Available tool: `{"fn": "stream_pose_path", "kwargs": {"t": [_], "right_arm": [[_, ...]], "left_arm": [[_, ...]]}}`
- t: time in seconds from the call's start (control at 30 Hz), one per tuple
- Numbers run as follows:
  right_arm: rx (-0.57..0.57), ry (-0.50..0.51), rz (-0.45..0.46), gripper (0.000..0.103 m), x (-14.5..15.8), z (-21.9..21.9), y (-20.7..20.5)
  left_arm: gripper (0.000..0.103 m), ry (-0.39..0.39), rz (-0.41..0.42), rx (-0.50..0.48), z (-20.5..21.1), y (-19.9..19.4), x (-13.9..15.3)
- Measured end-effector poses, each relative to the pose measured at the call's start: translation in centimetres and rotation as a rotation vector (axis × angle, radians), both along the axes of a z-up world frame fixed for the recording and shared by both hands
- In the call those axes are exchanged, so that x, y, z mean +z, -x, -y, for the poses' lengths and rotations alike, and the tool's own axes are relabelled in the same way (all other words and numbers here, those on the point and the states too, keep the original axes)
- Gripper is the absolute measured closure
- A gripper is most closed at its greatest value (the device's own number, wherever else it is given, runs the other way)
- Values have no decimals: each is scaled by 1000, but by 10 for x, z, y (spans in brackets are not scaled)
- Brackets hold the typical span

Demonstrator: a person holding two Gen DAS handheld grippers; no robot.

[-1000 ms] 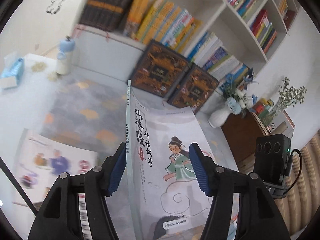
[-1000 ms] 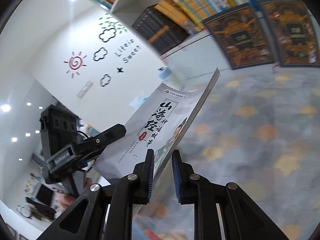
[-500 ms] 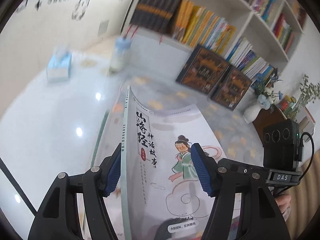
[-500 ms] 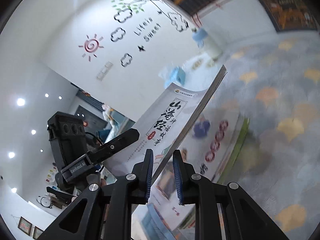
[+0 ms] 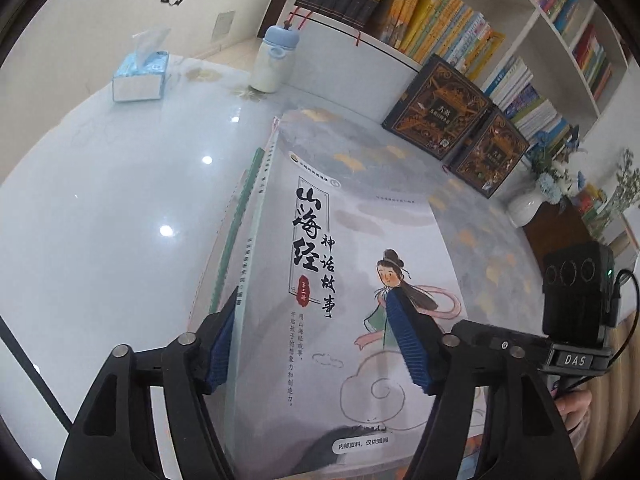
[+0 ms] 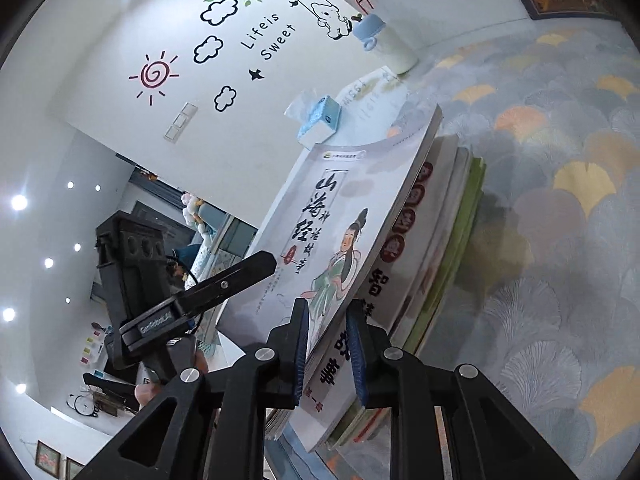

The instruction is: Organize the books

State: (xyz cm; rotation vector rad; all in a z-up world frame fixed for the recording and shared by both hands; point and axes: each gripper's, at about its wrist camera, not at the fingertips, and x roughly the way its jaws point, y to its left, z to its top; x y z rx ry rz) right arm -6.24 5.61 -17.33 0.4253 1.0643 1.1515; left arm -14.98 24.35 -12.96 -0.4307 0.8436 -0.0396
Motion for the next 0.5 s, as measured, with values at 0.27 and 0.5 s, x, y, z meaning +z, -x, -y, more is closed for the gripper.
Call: {"fn": "stream_pose_path", "kwargs": {"t": [0.27, 0.5], "right_arm": [[-38, 59, 68, 83, 2, -1, 16], [-76, 44, -7, 25, 2, 7, 14]], "left_arm": [[27, -136, -34, 7, 17, 0, 0], [26, -192, -63, 71, 16, 2, 4]]}}
